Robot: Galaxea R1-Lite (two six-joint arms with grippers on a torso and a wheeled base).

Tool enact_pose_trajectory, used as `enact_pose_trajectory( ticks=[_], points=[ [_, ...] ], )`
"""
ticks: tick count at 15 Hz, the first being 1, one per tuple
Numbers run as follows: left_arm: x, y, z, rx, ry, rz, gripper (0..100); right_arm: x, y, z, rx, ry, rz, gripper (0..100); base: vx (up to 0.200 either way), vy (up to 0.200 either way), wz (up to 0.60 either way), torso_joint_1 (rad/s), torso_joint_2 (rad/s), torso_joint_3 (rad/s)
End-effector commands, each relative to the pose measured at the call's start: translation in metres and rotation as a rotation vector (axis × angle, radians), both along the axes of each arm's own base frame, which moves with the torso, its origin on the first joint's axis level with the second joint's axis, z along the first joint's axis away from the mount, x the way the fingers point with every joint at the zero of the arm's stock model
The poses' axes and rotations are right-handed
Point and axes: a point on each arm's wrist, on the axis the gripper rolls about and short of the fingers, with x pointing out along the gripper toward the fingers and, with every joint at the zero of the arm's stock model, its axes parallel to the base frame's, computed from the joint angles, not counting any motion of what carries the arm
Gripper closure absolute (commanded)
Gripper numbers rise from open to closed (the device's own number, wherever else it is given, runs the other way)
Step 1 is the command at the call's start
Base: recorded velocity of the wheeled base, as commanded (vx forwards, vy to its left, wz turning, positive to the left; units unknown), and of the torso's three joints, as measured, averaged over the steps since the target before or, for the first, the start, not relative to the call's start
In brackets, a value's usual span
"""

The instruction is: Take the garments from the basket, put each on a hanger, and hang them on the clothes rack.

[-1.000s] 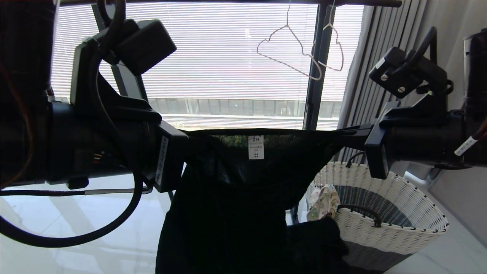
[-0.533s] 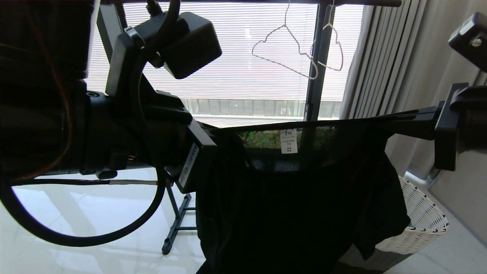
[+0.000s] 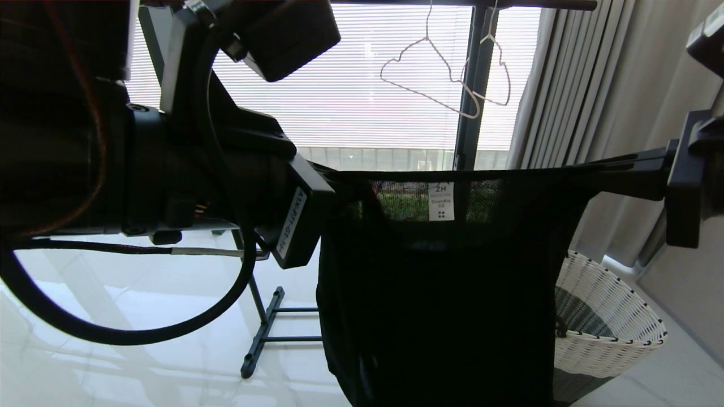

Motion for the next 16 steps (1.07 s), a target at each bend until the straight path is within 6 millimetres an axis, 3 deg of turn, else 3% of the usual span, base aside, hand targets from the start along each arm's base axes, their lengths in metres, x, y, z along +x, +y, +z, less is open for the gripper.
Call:
enact_pose_trajectory(
  ticks=[1,4,9,12,14,15,16],
  points=[
    [0.011,-0.004,0.002,-0.011,-0.002,-0.009,100,-0.018,-0.013,0.002,-0.022,-0.001,0.019,100,0.000,0.000,0.00,0.000,0.00,0.000],
    [0.041,-0.023,-0.001,-0.026,-0.054,-0.024,100,-0.062,-0.023,-0.003,-0.086,0.071,0.187,100,0.000,0.000,0.00,0.000,0.00,0.000],
    [0.040,-0.023,0.003,-0.049,-0.053,-0.052,100,-0.065,-0.011,-0.008,-0.120,0.096,0.256,100,0.000,0.000,0.00,0.000,0.00,0.000],
    [0.015,-0.011,0.000,-0.054,-0.014,-0.078,100,-0.034,0.005,0.001,-0.060,0.051,0.167,100,0.000,0.000,0.00,0.000,0.00,0.000],
    [-0.013,-0.006,-0.003,-0.079,0.031,-0.132,100,-0.013,0.023,0.015,-0.025,0.012,0.154,100,0.000,0.000,0.00,0.000,0.00,0.000],
    [-0.042,0.000,-0.008,-0.067,0.086,-0.196,100,0.003,0.038,0.025,-0.011,-0.004,0.147,100,0.000,0.000,0.00,0.000,0.00,0.000],
    [-0.055,0.005,-0.014,-0.041,0.117,-0.227,100,0.009,0.045,0.030,0.000,-0.015,0.149,100,0.000,0.000,0.00,0.000,0.00,0.000]
  ],
)
